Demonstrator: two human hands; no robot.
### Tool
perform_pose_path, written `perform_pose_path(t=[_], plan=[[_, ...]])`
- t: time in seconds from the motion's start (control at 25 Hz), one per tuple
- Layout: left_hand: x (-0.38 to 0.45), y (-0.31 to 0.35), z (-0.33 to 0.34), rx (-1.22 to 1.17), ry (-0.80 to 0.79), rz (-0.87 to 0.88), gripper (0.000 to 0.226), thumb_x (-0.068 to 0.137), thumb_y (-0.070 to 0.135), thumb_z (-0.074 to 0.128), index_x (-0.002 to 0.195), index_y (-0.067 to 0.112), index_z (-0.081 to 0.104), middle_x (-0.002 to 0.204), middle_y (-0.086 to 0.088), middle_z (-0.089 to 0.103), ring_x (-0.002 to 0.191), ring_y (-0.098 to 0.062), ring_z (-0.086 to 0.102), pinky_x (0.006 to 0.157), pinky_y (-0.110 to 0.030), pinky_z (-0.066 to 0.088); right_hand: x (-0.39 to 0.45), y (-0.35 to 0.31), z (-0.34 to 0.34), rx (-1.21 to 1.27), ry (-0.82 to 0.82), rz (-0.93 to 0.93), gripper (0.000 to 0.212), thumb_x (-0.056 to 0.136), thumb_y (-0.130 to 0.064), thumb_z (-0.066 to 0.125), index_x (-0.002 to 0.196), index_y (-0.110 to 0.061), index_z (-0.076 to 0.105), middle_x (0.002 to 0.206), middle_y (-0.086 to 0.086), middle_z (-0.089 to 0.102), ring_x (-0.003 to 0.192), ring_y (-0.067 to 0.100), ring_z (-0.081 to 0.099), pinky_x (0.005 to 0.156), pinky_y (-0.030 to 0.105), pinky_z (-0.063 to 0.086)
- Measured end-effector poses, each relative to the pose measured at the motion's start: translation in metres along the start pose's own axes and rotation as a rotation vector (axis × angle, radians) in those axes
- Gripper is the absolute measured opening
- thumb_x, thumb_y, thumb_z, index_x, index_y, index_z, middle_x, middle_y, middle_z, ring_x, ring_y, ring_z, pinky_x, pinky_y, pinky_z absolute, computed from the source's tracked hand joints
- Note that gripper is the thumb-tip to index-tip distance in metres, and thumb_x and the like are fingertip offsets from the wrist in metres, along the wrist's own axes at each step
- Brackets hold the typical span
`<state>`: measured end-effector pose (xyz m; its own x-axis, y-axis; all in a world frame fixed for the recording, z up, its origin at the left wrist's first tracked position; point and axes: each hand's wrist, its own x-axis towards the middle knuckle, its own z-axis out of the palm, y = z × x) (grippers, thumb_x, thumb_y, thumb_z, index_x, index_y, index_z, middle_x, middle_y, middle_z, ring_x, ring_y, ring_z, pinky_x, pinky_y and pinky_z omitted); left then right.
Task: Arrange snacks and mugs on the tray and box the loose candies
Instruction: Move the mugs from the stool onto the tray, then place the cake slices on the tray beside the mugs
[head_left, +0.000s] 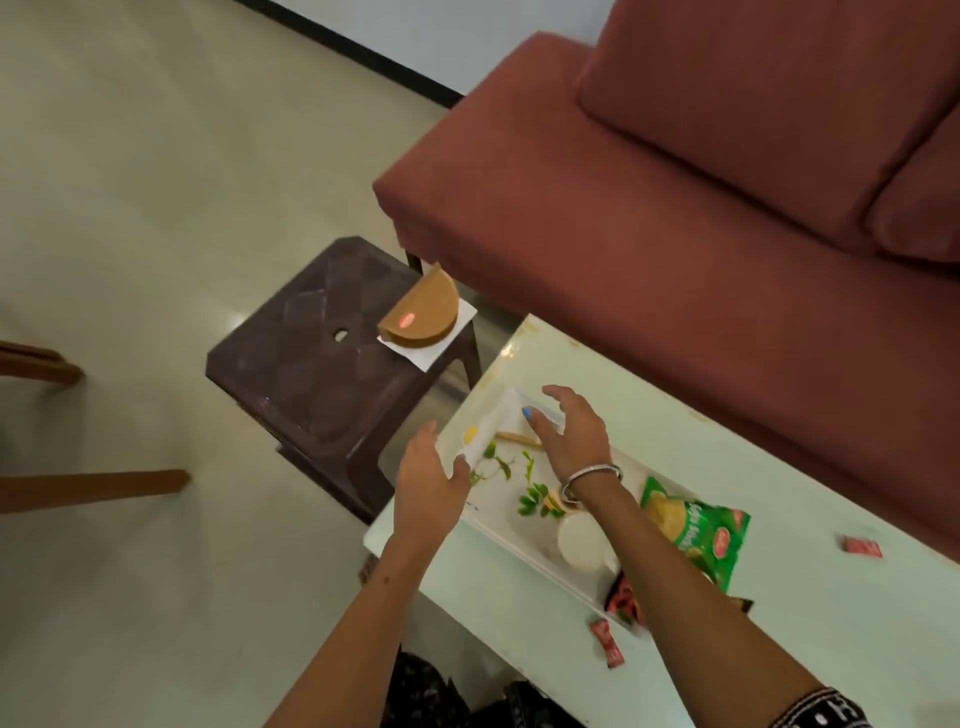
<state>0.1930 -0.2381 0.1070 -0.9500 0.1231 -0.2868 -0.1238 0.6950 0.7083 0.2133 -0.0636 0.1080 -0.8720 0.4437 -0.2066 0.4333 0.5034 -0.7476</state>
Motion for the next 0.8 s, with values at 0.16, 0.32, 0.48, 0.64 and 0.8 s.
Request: perform_pose_path(t=[0.16, 0.32, 0.48, 0.64, 0.8], plan=[[0.049, 0.002, -0.054, -0.049, 0.059, 0.031, 0.058, 0.086, 0.019, 0.059, 0.138, 0.007, 0.035, 0.131, -0.011, 0.055, 0.121, -0.022, 0.052, 0.098, -0.031, 0.041, 0.031, -0.063, 0.041, 0.212, 0.009, 0.088, 0.034, 0.085, -0.031, 0.063, 0.114, -0.012, 0.059, 0.111, 0.004, 0.063, 0.107, 0.023, 0.058, 0.086, 0.029, 0.045], [0.105, -0.004, -0.088, -0.042, 0.033, 0.114, 0.047, 0.086, 0.018, 0.061, 0.129, 0.007, 0.044, 0.122, -0.010, 0.060, 0.115, -0.023, 0.056, 0.090, -0.026, 0.041, 0.073, -0.103, 0.084, 0.257, -0.018, 0.261, 0.034, 0.081, -0.031, 0.068, 0.110, -0.015, 0.061, 0.103, 0.003, 0.063, 0.090, 0.014, 0.058, 0.077, 0.022, 0.041], [0.155, -0.015, -0.101, -0.032, -0.026, 0.165, 0.043, 0.086, 0.015, 0.061, 0.126, 0.009, 0.047, 0.119, -0.008, 0.062, 0.112, -0.020, 0.056, 0.088, -0.024, 0.038, 0.111, -0.109, 0.118, 0.303, 0.018, 0.420, 0.042, 0.077, -0.028, 0.073, 0.114, -0.013, 0.059, 0.113, 0.009, 0.064, 0.093, 0.015, 0.055, 0.083, 0.025, 0.043], [0.192, -0.025, -0.103, -0.012, -0.095, 0.192, 0.041, 0.085, 0.011, 0.061, 0.125, 0.008, 0.049, 0.117, -0.008, 0.063, 0.110, -0.019, 0.058, 0.085, -0.019, 0.037, 0.146, -0.103, 0.145, 0.395, 0.062, 0.621, 0.040, 0.075, -0.026, 0.075, 0.109, -0.011, 0.060, 0.110, 0.012, 0.063, 0.100, 0.026, 0.060, 0.090, 0.033, 0.048], [0.219, -0.035, -0.098, 0.041, -0.172, 0.221, 0.043, 0.085, 0.011, 0.060, 0.126, 0.009, 0.048, 0.120, -0.009, 0.061, 0.112, -0.021, 0.056, 0.087, -0.020, 0.035, 0.173, -0.101, 0.161, 0.532, 0.099, 0.785, 0.033, 0.078, -0.021, 0.072, 0.062, -0.021, 0.043, 0.082, 0.010, 0.052, 0.068, 0.025, 0.049, 0.067, 0.032, 0.042]])
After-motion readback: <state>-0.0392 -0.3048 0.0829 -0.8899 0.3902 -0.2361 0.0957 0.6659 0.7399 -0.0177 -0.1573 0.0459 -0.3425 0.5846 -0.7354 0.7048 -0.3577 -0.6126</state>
